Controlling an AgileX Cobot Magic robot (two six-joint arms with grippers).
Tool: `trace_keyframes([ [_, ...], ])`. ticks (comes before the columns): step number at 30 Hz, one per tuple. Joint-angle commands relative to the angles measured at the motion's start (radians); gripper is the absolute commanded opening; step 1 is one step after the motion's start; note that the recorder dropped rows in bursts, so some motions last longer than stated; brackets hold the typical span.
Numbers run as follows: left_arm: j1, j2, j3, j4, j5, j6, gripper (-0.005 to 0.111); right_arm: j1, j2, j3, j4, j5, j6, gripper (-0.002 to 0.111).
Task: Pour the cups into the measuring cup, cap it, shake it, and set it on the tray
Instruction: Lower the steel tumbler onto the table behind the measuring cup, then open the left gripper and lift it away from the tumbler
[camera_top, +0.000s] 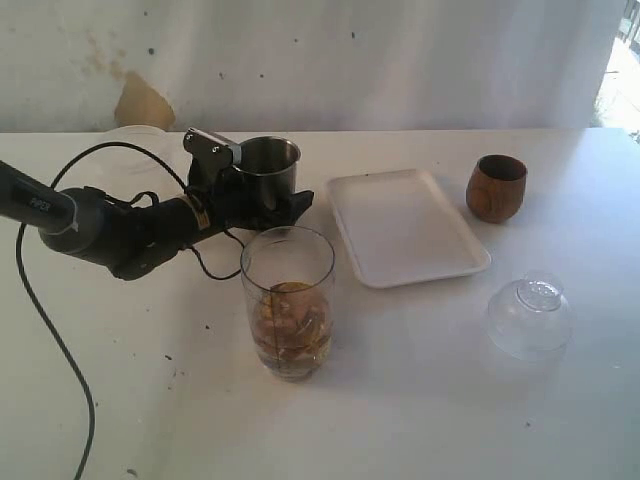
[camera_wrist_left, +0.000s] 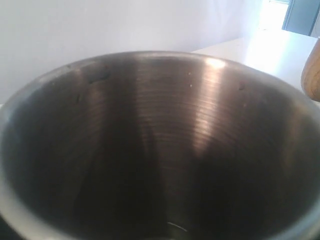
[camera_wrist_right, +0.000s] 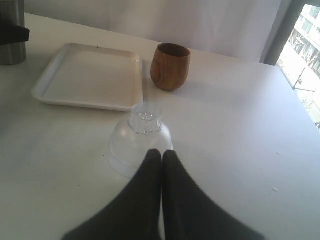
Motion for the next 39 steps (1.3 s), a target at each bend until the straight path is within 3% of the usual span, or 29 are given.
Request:
trace_keyframes([
  [1,-0.002,-0.01,0.0,0.014,-0.001,-0.031,0.105,-0.007,-0.005,0.007,0.001,-0.009,0.002,0.0],
  [39,-0.002,-0.149,0.0,0.014,-0.057,0.0,0.105,-0.007,-0.005,0.007,0.001,-0.009,0.002,0.0],
])
